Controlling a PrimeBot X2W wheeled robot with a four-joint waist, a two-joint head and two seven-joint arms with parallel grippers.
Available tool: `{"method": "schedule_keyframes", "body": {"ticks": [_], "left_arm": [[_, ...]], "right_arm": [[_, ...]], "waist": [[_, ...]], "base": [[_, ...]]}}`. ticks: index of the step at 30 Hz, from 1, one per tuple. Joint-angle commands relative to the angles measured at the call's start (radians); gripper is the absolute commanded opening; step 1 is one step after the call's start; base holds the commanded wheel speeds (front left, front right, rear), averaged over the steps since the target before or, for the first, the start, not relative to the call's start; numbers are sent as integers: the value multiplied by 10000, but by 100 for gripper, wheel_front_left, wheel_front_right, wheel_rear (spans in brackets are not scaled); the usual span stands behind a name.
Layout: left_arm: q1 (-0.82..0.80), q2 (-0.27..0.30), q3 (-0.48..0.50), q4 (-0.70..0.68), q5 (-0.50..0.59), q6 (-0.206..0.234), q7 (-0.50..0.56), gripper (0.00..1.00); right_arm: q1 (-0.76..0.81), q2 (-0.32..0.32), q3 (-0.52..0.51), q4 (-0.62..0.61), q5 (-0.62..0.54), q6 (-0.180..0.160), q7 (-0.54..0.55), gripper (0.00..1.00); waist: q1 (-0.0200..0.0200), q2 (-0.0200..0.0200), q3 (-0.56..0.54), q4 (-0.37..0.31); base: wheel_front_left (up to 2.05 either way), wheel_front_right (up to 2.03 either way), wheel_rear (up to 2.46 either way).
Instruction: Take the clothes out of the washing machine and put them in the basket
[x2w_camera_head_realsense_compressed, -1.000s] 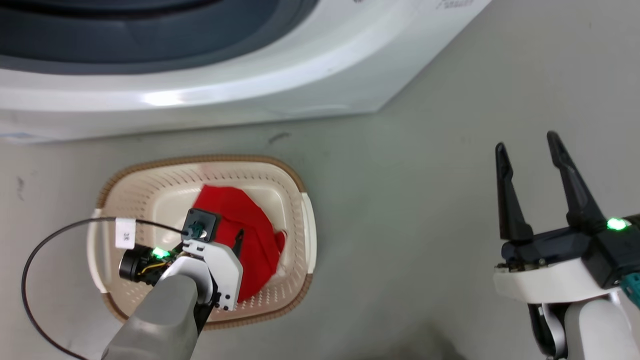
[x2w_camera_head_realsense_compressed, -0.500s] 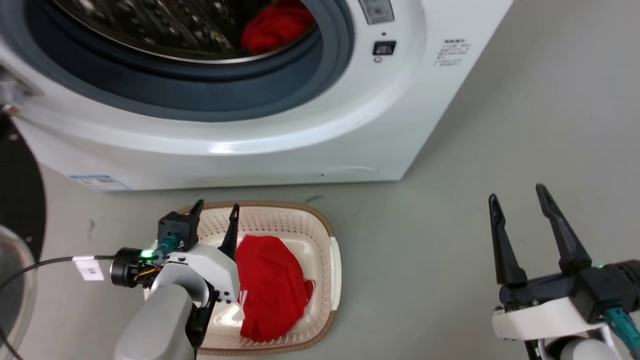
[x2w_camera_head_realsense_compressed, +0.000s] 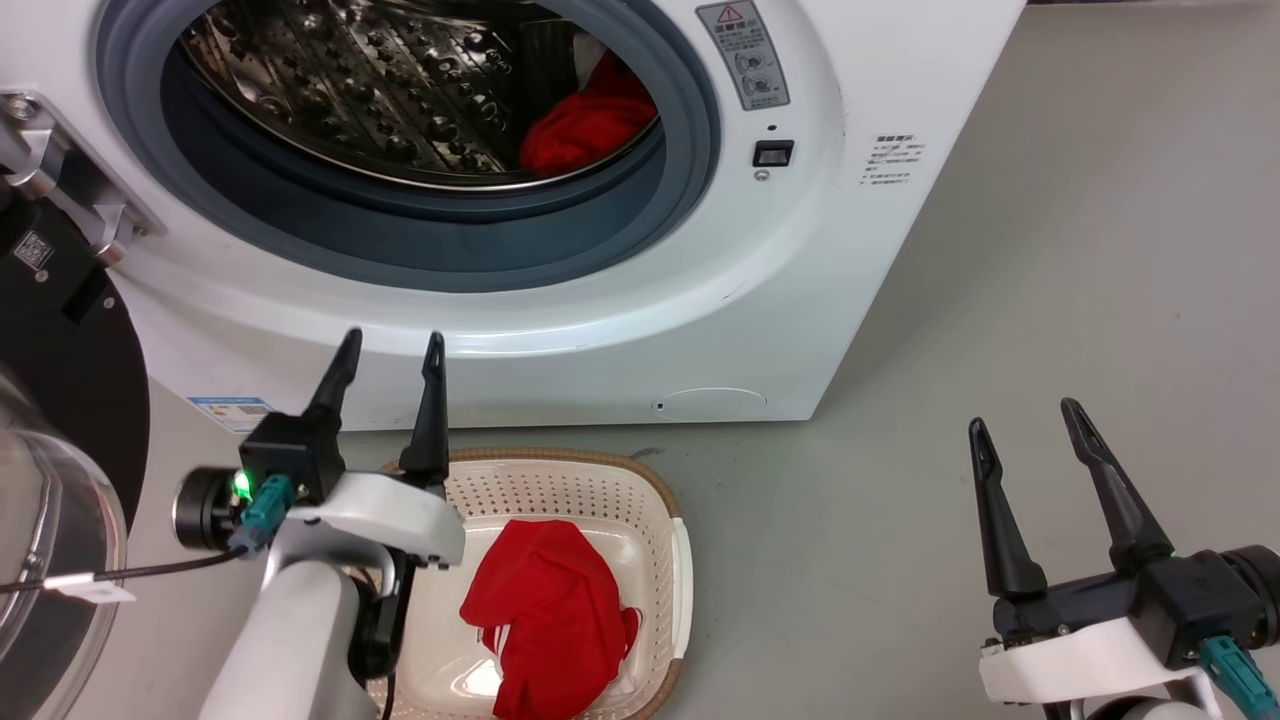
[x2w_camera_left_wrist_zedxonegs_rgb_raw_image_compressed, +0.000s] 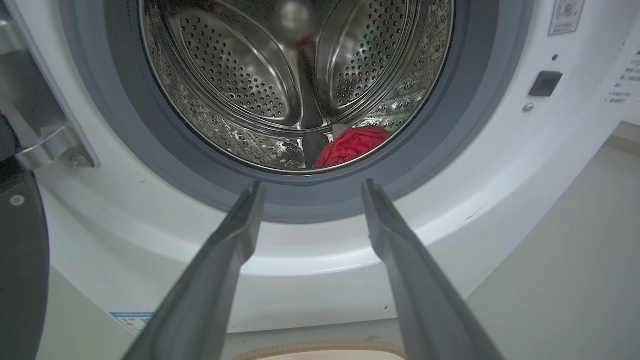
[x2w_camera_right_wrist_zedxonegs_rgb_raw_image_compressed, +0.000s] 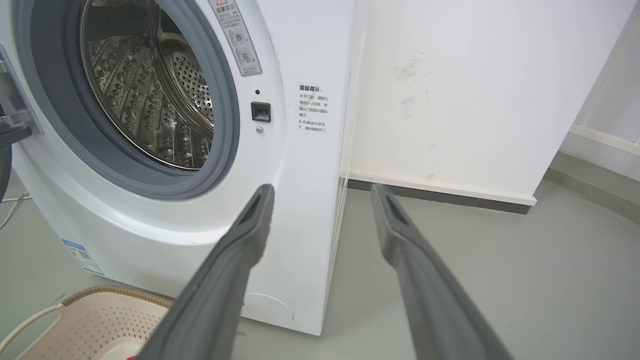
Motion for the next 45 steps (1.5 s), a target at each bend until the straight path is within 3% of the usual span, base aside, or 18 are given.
{"method": "schedule_keyframes", "body": {"ticks": [1,3,10,21,35,40,45], "left_arm": [[-116,-48,103,-210,142,-42,-25,100],[-446,-82,165,-250,221,-167,-26,100],[-3392,330,-1,1805,421,-766,487,100],[-7629,1019,-770,4696,453,-1483,2884,100],[-10986,1608,-1980,6541,-1176,-1558,7065,100],[-11624,1841,-2532,6818,-1252,-1561,7933,100],[-12007,1951,-2899,7013,-1262,-1561,8140,100]], "right_arm": [[109,-3,13,-3,100,-9,-22,100],[63,-1,22,-28,112,-9,-22,100],[-421,-3,241,-136,183,-10,-20,100],[-1167,3,273,-306,603,-10,-20,100],[-1884,3,243,-432,1059,-9,-22,100],[-2038,2,255,-468,1163,-10,-22,100],[-2212,2,252,-503,1297,-10,-20,100]], "waist": [[2,0,-10,-58],[2,0,53,-110],[2,0,823,-638],[2,0,2469,-1588],[2,0,4190,-2295],[2,0,4554,-2481],[2,0,4884,-2624]], "base": [[0,0,0],[0,0,0],[0,0,0],[0,0,0],[0,0,0],[0,0,0],[0,0,0]]}}
